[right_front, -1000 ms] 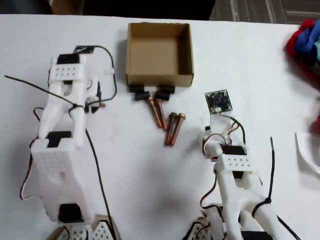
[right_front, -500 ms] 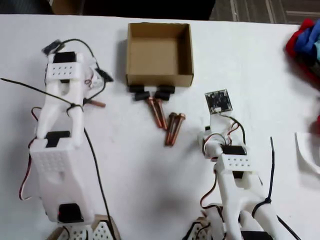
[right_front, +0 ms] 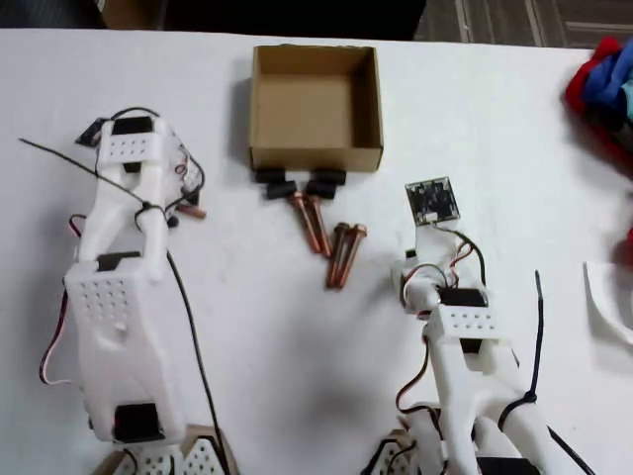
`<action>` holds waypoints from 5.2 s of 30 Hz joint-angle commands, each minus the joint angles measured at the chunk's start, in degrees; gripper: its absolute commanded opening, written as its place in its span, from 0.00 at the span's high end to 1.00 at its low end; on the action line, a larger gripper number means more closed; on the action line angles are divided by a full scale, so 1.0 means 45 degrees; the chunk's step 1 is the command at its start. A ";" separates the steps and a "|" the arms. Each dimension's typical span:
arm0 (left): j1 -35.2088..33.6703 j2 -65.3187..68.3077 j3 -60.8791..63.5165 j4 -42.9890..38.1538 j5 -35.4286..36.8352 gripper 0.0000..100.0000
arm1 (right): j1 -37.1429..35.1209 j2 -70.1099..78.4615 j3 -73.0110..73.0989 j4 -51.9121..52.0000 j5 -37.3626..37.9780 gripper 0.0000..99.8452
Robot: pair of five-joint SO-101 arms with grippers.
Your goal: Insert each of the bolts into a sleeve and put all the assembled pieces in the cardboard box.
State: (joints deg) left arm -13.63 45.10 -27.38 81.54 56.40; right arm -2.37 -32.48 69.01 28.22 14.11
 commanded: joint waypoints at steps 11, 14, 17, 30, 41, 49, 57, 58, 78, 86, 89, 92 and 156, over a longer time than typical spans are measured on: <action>0.1074 0.1543 -0.3292 0.3106 -0.8537 0.97 | -0.0068 -0.0518 -0.0039 -0.0244 0.0020 0.98; 0.1641 0.1524 -0.4073 0.4728 -1.1468 0.97 | -0.0068 -0.0518 -0.0039 -0.0244 0.0020 0.98; 0.1680 0.1231 -0.3839 0.4669 -1.3792 0.98 | -0.0068 -0.0518 -0.0039 -0.0244 0.0020 0.98; 0.2618 -0.0606 -0.0518 0.4474 -1.5531 0.91 | -0.0068 -0.0518 -0.0039 -0.0244 0.0020 0.98; 0.2637 -0.0645 -0.0869 0.4200 -1.3284 0.80 | -0.0068 -0.0459 -0.0039 -0.0244 0.0020 0.98; 0.2598 -0.0606 -0.0850 0.2208 -1.3265 0.80 | -0.0068 -0.0459 -0.0039 -0.0244 0.0020 0.98; 0.2579 -0.0606 -0.0869 0.1270 -1.3284 0.80 | -0.0068 -0.0459 -0.0039 -0.0244 0.0020 0.98; 0.2579 -0.0625 -0.0869 0.1035 -1.3265 0.80 | -0.0068 -0.0459 -0.0039 -0.0244 0.0020 0.98; 0.2364 -0.0762 -0.0889 0.1114 -1.3265 0.80 | -0.0068 -0.0459 -0.0039 -0.0244 0.0020 0.98; 0.1797 -0.0625 -0.2803 0.4083 -1.3206 0.80 | -0.0068 -0.0459 -0.0039 -0.0244 0.0020 0.98; 0.1719 -0.0606 -0.2823 0.4376 -1.3206 0.80 | -0.0068 -0.0459 -0.0039 -0.0244 0.0020 0.98; 0.1797 -0.0586 -0.2803 0.4357 -1.3206 0.80 | -0.0068 -0.0459 -0.0039 -0.0244 0.0020 0.98; 0.2540 0.2110 -0.4249 0.2735 -1.3226 0.84 | -0.0068 -0.0440 -0.0039 -0.0244 0.0020 0.98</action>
State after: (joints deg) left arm -2.64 54.77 -43.30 99.03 -3.30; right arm -2.37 -32.48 69.01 28.22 14.11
